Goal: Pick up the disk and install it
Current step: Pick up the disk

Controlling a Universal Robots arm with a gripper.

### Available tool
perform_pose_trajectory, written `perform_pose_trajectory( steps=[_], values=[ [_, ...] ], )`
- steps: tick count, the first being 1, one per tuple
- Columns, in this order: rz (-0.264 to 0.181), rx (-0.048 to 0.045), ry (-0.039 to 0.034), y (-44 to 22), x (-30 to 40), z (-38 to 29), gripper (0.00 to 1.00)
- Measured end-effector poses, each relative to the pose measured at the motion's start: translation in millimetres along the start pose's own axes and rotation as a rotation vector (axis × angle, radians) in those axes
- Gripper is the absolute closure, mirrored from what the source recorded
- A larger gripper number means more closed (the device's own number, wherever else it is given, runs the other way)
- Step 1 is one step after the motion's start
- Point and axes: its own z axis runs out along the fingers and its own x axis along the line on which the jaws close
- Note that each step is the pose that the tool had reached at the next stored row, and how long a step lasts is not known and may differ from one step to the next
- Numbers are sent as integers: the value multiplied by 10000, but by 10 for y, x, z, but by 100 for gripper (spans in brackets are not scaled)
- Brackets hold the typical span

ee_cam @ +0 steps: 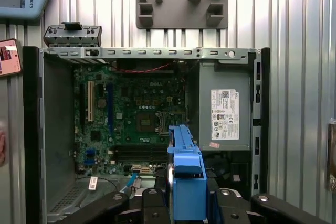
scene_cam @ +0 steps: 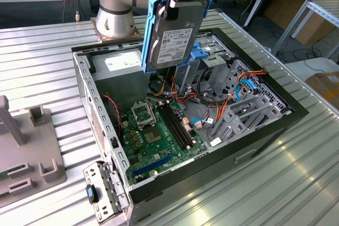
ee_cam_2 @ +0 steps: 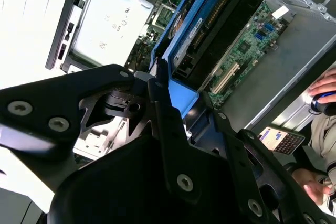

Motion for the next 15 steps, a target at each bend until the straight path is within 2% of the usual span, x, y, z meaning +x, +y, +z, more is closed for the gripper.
perform_pose_trajectory(
  steps=[5,8,12,15],
  values=[
    [-1,0,1,-1,86,-1,63],
    [1,-1,1,-2,191,-3,63],
    [0,1,0,-4,444,-4,63],
    [0,2,-1,-4,548,-4,63]
  ],
)
